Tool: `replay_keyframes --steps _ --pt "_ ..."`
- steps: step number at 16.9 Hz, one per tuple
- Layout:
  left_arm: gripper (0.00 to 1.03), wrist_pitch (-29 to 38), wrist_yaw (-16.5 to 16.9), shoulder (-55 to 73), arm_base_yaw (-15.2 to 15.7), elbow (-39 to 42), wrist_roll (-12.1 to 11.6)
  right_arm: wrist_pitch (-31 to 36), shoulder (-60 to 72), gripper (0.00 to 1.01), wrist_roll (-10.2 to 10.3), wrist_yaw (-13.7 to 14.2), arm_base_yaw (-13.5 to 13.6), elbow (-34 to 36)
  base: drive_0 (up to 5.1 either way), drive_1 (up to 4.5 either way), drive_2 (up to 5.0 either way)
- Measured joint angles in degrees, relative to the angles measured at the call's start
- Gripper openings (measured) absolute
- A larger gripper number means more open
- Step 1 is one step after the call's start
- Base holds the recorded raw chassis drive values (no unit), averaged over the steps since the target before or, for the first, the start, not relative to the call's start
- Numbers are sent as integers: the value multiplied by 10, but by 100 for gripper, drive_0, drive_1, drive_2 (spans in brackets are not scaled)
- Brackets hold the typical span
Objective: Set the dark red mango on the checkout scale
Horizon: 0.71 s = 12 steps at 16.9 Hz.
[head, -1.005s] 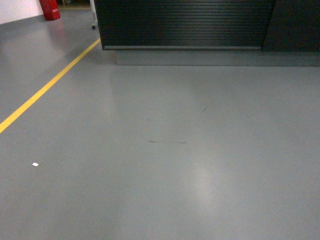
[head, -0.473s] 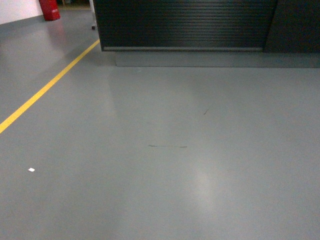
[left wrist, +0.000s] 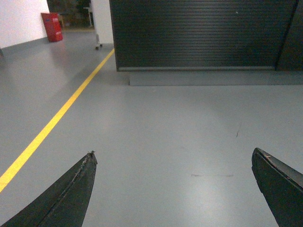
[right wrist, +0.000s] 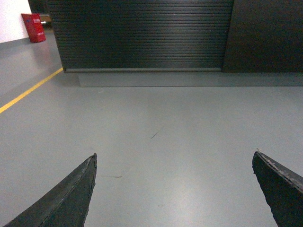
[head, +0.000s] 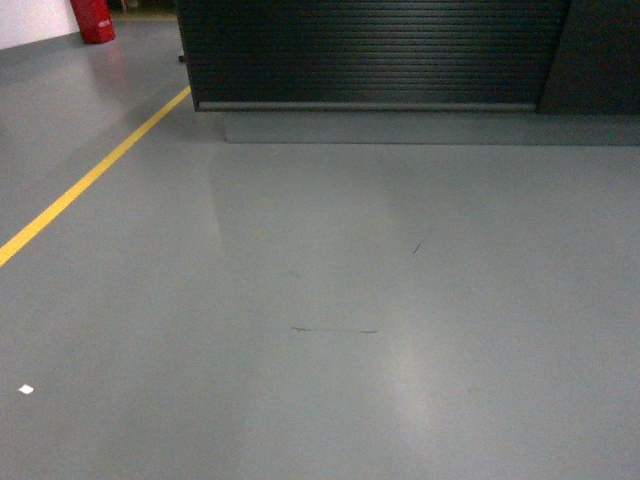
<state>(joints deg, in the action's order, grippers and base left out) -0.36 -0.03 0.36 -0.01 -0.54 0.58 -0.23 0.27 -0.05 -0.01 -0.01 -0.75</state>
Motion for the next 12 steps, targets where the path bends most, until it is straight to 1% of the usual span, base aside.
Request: replay_keyframes --steps 12 --pt "98 0 0 0 0 0 0 2 0 98 0 0 0 0 -3 403 -408"
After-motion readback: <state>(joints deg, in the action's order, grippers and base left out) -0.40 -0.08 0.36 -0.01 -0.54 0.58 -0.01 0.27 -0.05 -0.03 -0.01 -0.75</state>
